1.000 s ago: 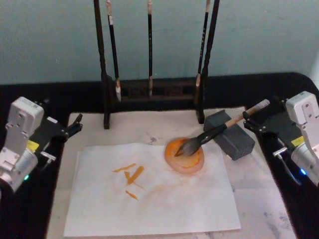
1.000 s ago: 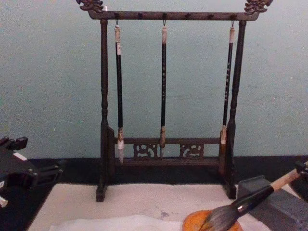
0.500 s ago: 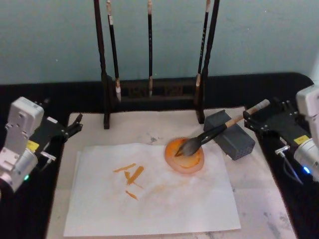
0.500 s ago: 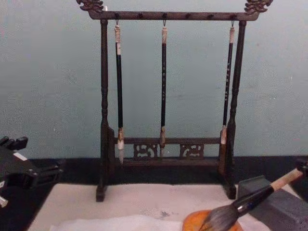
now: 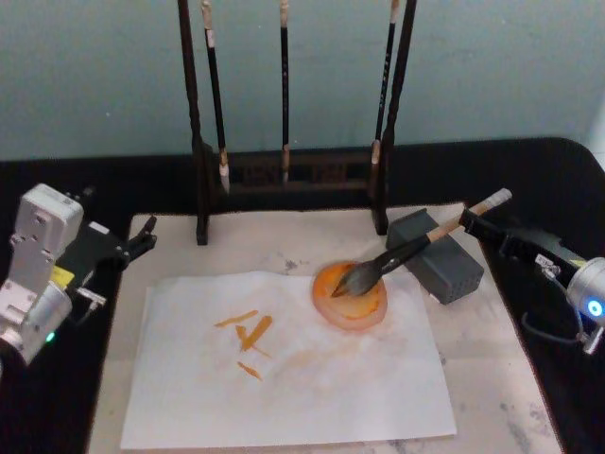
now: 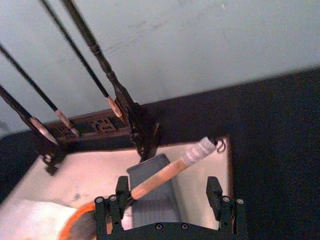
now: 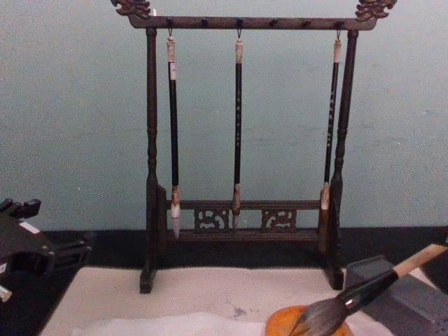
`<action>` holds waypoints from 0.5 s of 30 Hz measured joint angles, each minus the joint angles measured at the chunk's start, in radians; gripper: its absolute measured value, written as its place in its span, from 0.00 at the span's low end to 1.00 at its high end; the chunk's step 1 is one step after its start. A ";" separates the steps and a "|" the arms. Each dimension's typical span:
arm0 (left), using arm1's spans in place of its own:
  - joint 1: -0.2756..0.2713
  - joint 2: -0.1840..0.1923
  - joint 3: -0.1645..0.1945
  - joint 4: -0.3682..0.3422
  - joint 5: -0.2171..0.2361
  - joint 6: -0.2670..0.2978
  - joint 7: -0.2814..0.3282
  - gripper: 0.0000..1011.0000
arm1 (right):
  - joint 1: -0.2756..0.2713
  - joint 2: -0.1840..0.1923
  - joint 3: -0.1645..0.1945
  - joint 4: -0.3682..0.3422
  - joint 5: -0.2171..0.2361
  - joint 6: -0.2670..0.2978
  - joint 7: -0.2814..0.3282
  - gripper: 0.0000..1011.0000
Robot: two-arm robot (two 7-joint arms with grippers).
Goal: Pick up the brush from the inkstone, write on the paper, then place the brush back to its original position.
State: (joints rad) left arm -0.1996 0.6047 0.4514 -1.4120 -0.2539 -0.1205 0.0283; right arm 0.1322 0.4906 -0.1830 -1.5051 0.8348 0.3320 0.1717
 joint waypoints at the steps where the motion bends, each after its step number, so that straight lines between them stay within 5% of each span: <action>1: 0.000 0.000 0.000 0.000 0.000 0.000 0.000 1.00 | 0.001 -0.006 0.007 0.002 0.021 0.015 -0.002 0.99; 5: 0.000 0.000 0.000 0.000 0.000 0.000 0.000 1.00 | 0.007 -0.041 0.044 0.019 0.126 0.084 -0.028 0.99; 15: 0.000 0.000 0.000 0.000 0.000 0.000 0.000 1.00 | 0.026 -0.095 0.076 0.066 0.241 0.111 -0.061 0.99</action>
State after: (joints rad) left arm -0.1995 0.6047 0.4514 -1.4119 -0.2539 -0.1205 0.0283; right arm 0.1587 0.3952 -0.1066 -1.4395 1.0761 0.4434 0.1103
